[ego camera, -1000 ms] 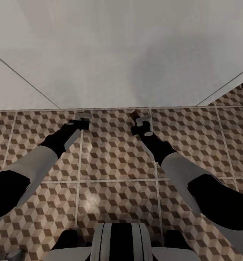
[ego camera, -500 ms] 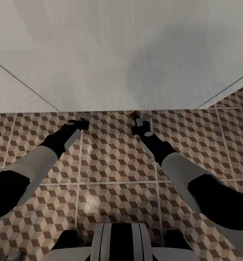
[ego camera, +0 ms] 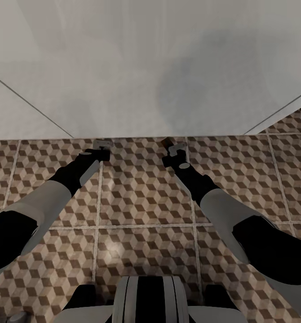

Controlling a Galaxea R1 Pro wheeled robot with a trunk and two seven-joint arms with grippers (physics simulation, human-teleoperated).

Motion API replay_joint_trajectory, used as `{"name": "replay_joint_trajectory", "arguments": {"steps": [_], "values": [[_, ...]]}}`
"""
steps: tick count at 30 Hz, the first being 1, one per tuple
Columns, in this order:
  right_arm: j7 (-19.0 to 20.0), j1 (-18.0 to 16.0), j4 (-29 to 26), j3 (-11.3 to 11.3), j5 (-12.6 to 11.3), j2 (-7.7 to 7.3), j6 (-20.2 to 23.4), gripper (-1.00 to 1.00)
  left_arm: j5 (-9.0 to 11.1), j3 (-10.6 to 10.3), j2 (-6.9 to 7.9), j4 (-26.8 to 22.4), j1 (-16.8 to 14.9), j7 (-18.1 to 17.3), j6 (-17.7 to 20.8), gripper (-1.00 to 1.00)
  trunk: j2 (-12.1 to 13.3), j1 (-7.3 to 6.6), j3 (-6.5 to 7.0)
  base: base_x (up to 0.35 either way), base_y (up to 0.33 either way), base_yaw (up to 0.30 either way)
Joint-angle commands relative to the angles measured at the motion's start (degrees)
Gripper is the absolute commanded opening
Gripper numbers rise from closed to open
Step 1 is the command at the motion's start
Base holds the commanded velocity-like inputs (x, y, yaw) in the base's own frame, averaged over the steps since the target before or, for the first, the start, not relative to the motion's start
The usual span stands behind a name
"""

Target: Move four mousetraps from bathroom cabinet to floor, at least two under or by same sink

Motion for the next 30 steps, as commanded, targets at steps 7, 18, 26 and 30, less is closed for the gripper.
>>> {"name": "replay_joint_trajectory", "arguments": {"steps": [7, 18, 26, 30], "values": [[-0.4, 0.0, -0.1, 0.5, -0.6, -0.07, 0.3, -1.00, 0.4, -0.5, 0.09, 0.0, 0.0, 0.6, 0.3, -1.00, 0.0, -0.01, -0.03, 0.000, 0.000, 0.000], [-0.4, 0.0, -0.1, 0.5, -0.6, -0.10, 0.3, -1.00, 0.4, -0.5, 0.05, 0.4, 0.0, 0.6, 0.2, -1.00, 0.0, -0.01, -0.03, 0.000, 0.000, 0.000], [-0.4, 0.0, -0.1, 0.5, -0.6, -0.06, 0.3, -1.00, 0.4, -0.5, 0.08, 0.5, 0.0, 0.6, 0.2, -1.00, 0.0, -0.01, -0.03, 0.000, 0.000, 0.000], [-0.4, 0.0, -0.1, 0.5, -0.6, -0.09, 0.3, -1.00, 0.4, -0.5, 0.09, 0.5, 0.0, 0.6, 0.2, -1.00, 0.0, -0.01, -0.03, 0.000, 0.000, 0.000]]}}
